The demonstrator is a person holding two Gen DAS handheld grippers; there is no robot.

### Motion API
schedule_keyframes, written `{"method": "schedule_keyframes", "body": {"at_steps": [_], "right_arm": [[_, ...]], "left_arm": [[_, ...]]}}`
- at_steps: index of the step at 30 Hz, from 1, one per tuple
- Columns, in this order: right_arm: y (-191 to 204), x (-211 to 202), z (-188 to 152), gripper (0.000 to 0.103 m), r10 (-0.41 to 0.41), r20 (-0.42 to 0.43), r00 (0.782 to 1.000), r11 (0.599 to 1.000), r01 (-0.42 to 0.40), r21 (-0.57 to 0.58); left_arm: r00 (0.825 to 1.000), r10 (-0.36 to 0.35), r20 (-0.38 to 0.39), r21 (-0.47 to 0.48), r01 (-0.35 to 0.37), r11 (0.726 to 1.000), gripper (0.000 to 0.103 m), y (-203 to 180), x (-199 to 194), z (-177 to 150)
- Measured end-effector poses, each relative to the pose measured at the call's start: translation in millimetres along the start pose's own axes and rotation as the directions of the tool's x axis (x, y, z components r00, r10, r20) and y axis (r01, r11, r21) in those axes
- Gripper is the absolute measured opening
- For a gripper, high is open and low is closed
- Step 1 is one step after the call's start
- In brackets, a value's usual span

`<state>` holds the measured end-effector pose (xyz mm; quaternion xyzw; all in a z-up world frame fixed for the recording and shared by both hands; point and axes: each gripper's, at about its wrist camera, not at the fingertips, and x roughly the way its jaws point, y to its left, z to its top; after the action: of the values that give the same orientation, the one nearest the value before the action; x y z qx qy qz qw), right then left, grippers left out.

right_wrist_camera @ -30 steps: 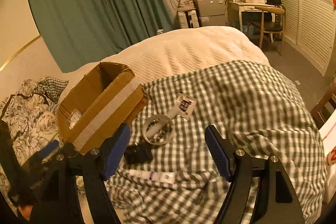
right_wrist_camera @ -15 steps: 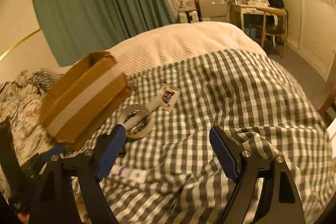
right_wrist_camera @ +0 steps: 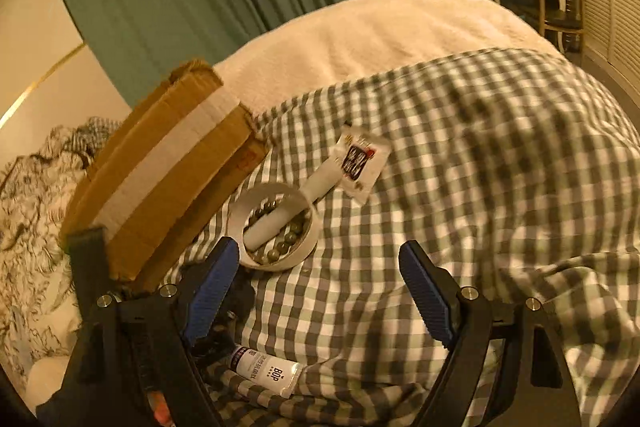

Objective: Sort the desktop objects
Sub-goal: 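Grasp the white tape roll with the right gripper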

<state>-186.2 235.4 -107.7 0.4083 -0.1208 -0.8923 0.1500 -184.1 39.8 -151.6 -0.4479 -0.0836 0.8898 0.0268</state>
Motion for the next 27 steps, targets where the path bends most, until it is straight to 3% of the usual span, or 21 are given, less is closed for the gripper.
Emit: {"method": "schedule_keyframes", "body": {"at_steps": [5, 9, 10, 11, 12, 14, 21, 22, 23, 24, 27], "right_arm": [[10, 26, 1, 0.090, -0.003, -0.088, 0.996, 1.000, 0.002, -0.008], [17, 48, 8, 0.091, -0.003, -0.126, 0.992, 1.000, 0.001, -0.012], [22, 53, 10, 0.092, 0.027, -0.129, 0.991, 0.999, -0.031, -0.025], [28, 59, 11, 0.102, 0.054, -0.127, 0.990, 0.997, -0.061, -0.046], [33, 62, 11, 0.102, 0.050, -0.124, 0.991, 0.996, -0.059, -0.066], [42, 69, 12, 0.102, -0.006, -0.122, 0.993, 0.992, -0.010, -0.128], [61, 116, 15, 0.102, -0.086, -0.206, 0.975, 0.979, 0.044, -0.198], [64, 123, 14, 0.102, -0.122, -0.212, 0.970, 0.973, 0.075, -0.219], [64, 127, 12, 0.090, -0.141, -0.206, 0.968, 0.969, 0.092, -0.230], [61, 127, 9, 0.084, -0.157, -0.206, 0.966, 0.968, 0.109, -0.227], [48, 104, 2, 0.084, -0.111, -0.180, 0.978, 0.989, 0.091, -0.116]], "left_arm": [[0.990, 0.107, 0.094, -0.067, -0.101, 0.993, 0.078, 14, -27, -9], [0.989, 0.121, 0.081, -0.095, -0.113, 0.989, 0.078, 23, -23, -8], [0.988, 0.129, 0.087, -0.120, -0.119, 0.986, 0.078, 29, -25, -7], [0.985, 0.144, 0.100, -0.158, -0.127, 0.979, 0.078, 36, -28, -7], [0.984, 0.149, 0.102, -0.180, -0.129, 0.975, 0.078, 40, -29, -7], [0.983, 0.162, 0.091, -0.222, -0.139, 0.965, 0.078, 48, -27, -8], [0.986, 0.161, 0.039, -0.292, -0.143, 0.946, 0.078, 66, -17, -14], [0.986, 0.157, 0.047, -0.296, -0.136, 0.945, 0.078, 67, -18, -15], [0.987, 0.151, 0.053, -0.296, -0.129, 0.947, 0.078, 67, -20, -16], [0.988, 0.143, 0.058, -0.292, -0.120, 0.949, 0.078, 67, -23, -17], [0.987, 0.131, 0.095, -0.266, -0.101, 0.959, 0.078, 61, -35, -22]]}}
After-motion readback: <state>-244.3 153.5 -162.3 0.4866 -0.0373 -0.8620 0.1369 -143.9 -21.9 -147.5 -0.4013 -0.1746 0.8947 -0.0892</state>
